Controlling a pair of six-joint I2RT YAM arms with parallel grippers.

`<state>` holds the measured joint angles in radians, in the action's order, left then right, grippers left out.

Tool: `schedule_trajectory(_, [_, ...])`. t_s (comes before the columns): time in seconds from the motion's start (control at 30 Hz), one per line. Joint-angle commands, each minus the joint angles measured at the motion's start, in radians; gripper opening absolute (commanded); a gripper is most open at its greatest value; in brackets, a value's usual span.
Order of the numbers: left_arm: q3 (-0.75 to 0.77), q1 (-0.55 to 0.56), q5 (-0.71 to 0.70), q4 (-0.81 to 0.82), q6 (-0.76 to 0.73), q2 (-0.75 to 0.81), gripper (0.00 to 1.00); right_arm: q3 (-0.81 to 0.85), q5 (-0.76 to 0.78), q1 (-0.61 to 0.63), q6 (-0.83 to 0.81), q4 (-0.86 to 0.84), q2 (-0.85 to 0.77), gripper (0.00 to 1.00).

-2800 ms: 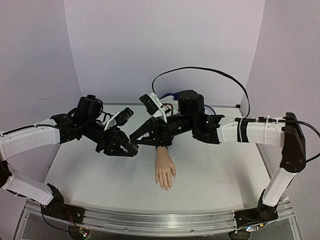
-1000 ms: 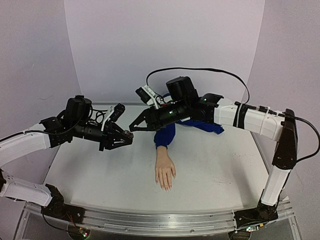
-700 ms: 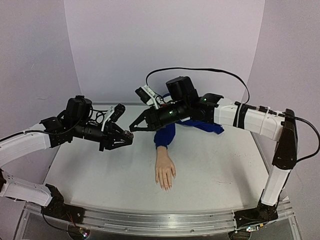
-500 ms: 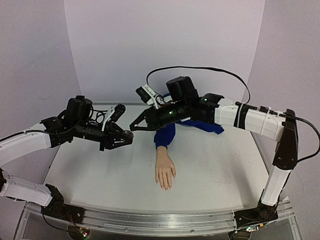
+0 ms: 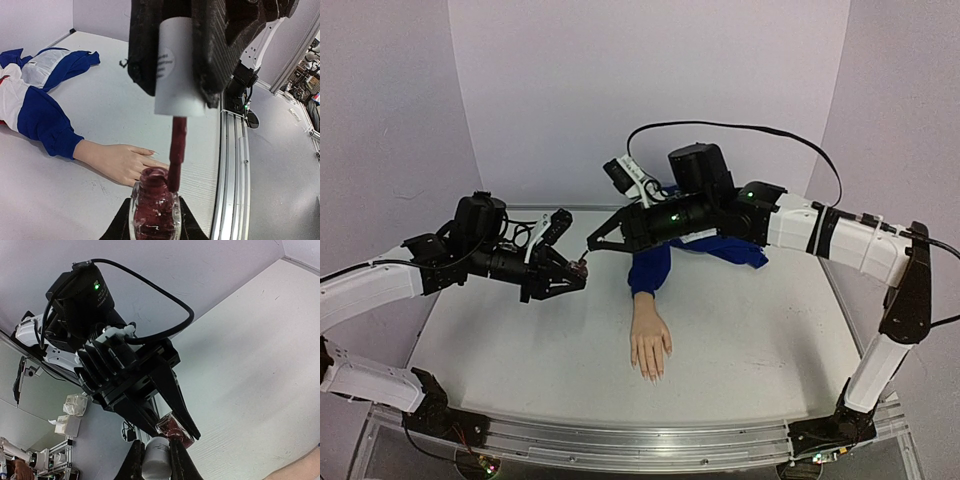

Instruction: Paint the nails

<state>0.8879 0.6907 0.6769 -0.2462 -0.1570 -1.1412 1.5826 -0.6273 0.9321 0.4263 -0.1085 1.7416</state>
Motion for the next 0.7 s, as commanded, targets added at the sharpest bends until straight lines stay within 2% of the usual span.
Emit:
schedule_trajectory(0.0, [0.043, -0.002, 0.006, 0.024, -0.010, 0.005, 0.00, -0.003, -0.001, 0.004, -0.003, -0.053, -0.049, 0.00])
schedule_trajectory(0.47, [0.036, -0.002, -0.056, 0.022, -0.017, 0.010, 0.00, -0.139, 0.099, -0.005, -0.009, -0.129, -0.200, 0.00])
schedule_trajectory(0.6, [0.036, -0.002, -0.098, 0.025, -0.017, 0.018, 0.00, -0.212, 0.166, -0.021, -0.048, -0.125, -0.278, 0.00])
schedule_trajectory(0.67, [0.041, -0.002, -0.130, 0.028, -0.007, 0.031, 0.00, -0.280, 0.228, -0.030, -0.120, -0.123, -0.334, 0.00])
